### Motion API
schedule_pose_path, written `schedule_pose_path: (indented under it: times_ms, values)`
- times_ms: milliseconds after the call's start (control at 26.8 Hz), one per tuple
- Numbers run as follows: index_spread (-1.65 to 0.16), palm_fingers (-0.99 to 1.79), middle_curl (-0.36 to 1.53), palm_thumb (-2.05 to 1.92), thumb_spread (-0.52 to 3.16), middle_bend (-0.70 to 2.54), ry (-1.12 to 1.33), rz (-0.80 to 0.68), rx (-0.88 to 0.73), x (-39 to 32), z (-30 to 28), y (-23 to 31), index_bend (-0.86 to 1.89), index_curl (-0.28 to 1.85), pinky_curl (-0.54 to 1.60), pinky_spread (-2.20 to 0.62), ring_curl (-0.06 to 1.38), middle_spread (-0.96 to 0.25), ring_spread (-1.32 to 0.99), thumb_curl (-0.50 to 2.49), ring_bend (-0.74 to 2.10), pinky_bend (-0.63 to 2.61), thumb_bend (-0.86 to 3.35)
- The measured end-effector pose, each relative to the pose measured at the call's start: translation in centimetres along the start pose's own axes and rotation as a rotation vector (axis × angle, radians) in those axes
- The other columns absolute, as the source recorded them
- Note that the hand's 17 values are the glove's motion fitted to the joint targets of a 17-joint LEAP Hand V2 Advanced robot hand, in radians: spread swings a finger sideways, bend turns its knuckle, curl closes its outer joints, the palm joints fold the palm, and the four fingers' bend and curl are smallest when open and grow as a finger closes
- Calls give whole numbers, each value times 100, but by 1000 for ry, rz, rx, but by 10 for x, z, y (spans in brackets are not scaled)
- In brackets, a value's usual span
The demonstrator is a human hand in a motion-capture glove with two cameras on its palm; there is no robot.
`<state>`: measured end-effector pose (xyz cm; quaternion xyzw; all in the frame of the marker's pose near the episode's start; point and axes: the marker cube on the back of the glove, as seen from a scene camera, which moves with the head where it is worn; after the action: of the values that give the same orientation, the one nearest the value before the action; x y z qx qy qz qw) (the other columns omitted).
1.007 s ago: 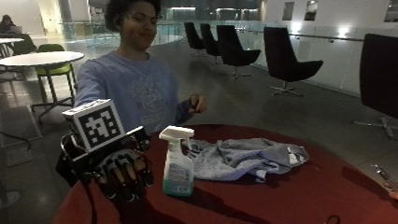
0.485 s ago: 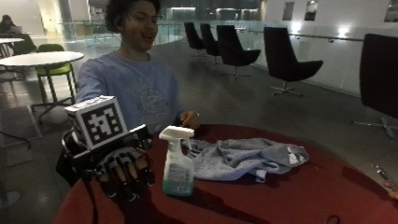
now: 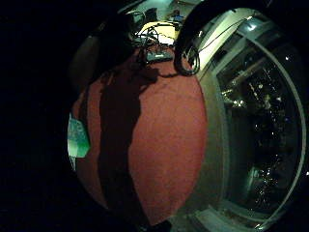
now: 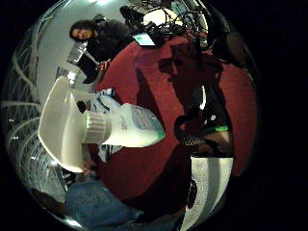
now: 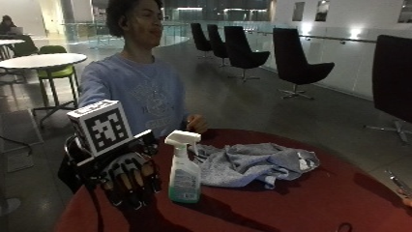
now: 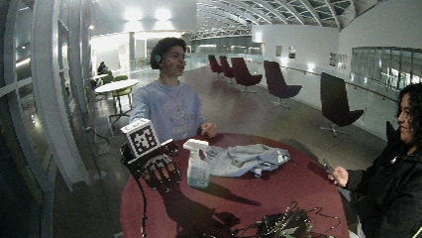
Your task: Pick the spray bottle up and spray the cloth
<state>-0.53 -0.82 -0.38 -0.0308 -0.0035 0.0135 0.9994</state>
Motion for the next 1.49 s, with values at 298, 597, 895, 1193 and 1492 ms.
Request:
schedule_pose_path:
  times_ms: [298, 597, 895, 1193, 1492]
  values:
    - [-30, 76, 36, 83, 97, 43, -9, -8, 10, 1, -6, 1, 18, 37, 17, 22, 29, -5, -1, 42, 33, 14, 25]
    - [-30, 76, 38, 84, 100, 42, -5, -4, 21, 0, -4, -3, 17, 39, 18, 22, 31, -5, -2, 45, 34, 14, 20]
    - [-31, 73, 38, 86, 103, 34, -10, 1, -7, 6, 4, -3, 18, 40, 19, 22, 32, -5, -2, 48, 35, 15, 15]
    - [-33, 60, 36, 87, 106, 24, 1, 8, -64, 12, 13, 1, 21, 43, 22, 22, 30, -5, -1, 50, 24, 19, 12]
    - [-36, 48, 34, 77, 110, 18, -34, -47, -133, 5, 20, 6, 19, 42, 25, 22, 27, -4, 1, 47, 16, 19, 1]
